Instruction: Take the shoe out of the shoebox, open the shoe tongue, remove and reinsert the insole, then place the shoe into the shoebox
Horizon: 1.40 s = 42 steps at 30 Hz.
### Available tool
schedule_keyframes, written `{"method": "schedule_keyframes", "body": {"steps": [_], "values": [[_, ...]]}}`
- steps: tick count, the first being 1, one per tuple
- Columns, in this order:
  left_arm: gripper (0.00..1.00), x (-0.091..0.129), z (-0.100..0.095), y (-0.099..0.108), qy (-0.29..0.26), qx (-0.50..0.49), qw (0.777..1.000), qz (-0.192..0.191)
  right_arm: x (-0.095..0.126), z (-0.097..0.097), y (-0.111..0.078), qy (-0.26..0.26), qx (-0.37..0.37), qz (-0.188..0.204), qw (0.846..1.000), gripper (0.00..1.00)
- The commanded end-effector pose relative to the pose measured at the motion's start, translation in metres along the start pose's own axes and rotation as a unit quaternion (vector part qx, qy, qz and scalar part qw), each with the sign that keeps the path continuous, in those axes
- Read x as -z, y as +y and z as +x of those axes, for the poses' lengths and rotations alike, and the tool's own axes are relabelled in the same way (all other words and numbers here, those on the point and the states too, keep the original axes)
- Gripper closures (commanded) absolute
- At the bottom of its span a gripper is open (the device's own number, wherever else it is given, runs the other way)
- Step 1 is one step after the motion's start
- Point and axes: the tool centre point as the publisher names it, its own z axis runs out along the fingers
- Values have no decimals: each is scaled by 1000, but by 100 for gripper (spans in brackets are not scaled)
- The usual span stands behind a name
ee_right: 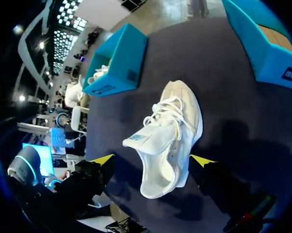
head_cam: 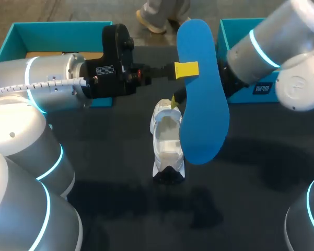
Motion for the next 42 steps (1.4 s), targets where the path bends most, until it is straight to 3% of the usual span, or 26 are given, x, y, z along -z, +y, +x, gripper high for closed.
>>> {"method": "schedule_keyframes", "body": {"steps": [1, 6, 15, 24, 31, 42], "values": [[100, -3, 0, 0, 0, 0, 1000, 2, 17, 5, -2, 94, 10, -18, 995, 0], [100, -3, 0, 0, 0, 0, 1000, 2, 30, 17, 4, 154, 25, -14, 988, 0], [100, -3, 0, 0, 0, 0, 1000, 2, 48, 36, 10, 209, 64, 0, 976, 0], [100, -3, 0, 0, 0, 0, 1000, 2, 74, 52, 7, 285, 86, -13, 955, 0], [100, -3, 0, 0, 0, 0, 1000, 2, 88, 45, 3, 295, 6, -32, 955, 0], [100, -3, 0, 0, 0, 0, 1000, 2, 98, 37, -9, 316, -17, -40, 948, 0]]}}
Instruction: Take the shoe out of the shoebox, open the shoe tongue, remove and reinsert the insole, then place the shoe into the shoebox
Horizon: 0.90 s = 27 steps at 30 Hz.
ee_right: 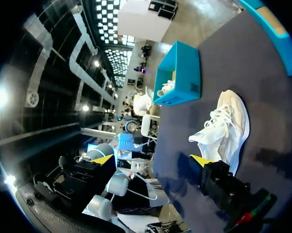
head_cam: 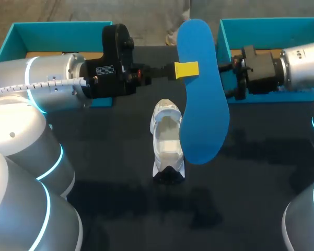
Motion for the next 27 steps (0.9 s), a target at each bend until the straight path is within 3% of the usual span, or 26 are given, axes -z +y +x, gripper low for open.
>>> {"method": "schedule_keyframes", "body": {"steps": [1, 27], "values": [[100, -3, 0, 0, 0, 0, 1000, 2, 5, -1, -8, 2, 2, -4, 1000, 0], [100, -3, 0, 0, 0, 0, 1000, 2, 6, 0, -9, 11, 4, -3, 1000, 0]]}}
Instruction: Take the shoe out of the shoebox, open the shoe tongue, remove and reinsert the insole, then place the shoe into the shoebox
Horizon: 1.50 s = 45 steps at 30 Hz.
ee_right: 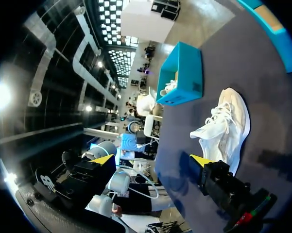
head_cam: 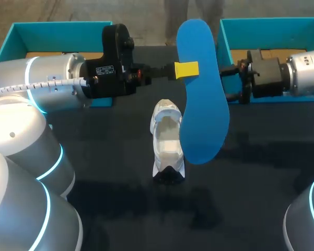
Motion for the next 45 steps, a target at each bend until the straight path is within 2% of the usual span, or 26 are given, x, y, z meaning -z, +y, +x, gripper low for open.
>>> {"method": "schedule_keyframes", "body": {"steps": [1, 8, 14, 22, 26, 33, 38, 45], "values": [[100, -3, 0, 0, 0, 0, 1000, 2, -2, 0, 1, -1, 0, 0, 1000, 0], [100, -3, 0, 0, 0, 0, 1000, 2, -2, 0, 1, -1, 0, 0, 1000, 0], [100, 11, 1, 17, 17, -94, 994, -44, -2, 0, 1, -1, 0, 0, 1000, 0], [100, 31, 1, 23, 17, -248, 965, -81, -2, 0, 1, -1, 0, 0, 1000, 0], [100, 41, -5, 27, 7, -328, 938, -114, -2, 0, 1, -1, 0, 0, 1000, 0], [100, 57, -24, 32, 0, -414, 895, -165, -2, 0, 1, -1, 0, 0, 1000, 0], [100, 65, -38, 31, 10, -504, 839, -204, -2, 0, 1, -1, 0, 0, 1000, 0], [100, 68, -49, 23, 25, -598, 774, -208, -2, 0, 1, -1, 0, 0, 1000, 0]]}}
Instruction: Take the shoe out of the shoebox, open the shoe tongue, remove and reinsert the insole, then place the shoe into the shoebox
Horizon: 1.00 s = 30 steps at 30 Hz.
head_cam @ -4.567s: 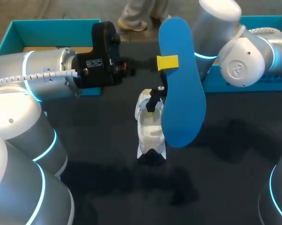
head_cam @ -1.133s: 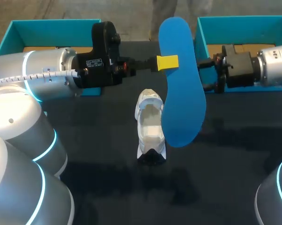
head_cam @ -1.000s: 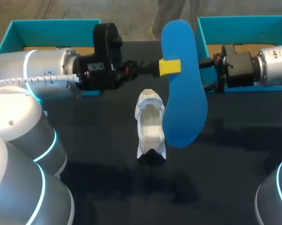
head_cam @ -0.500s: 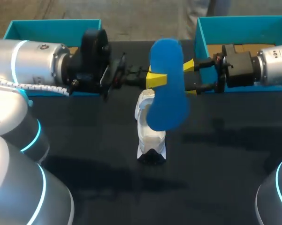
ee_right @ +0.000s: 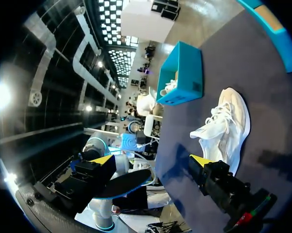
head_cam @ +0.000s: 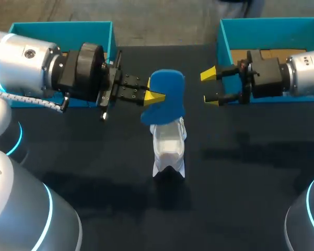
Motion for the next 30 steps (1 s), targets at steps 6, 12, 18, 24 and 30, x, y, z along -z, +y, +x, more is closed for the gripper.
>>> {"method": "schedule_keyframes", "body": {"steps": [6, 12, 18, 24, 30], "values": [[100, 1, -16, 7, 25, -193, 980, -26, -2, 0, 1, -1, 0, 0, 1000, 0], [100, 2, -19, 10, 13, -220, 975, -24, -2, 0, 1, -1, 0, 0, 1000, 0], [100, 2, -19, 10, 13, -220, 975, -24, -2, 0, 1, -1, 0, 0, 1000, 0], [100, 2, -19, 10, 13, -220, 975, -24, -2, 0, 1, -1, 0, 0, 1000, 0], [100, 2, -12, 22, 35, -242, 968, -52, -2, 0, 1, -1, 0, 0, 1000, 0]]}}
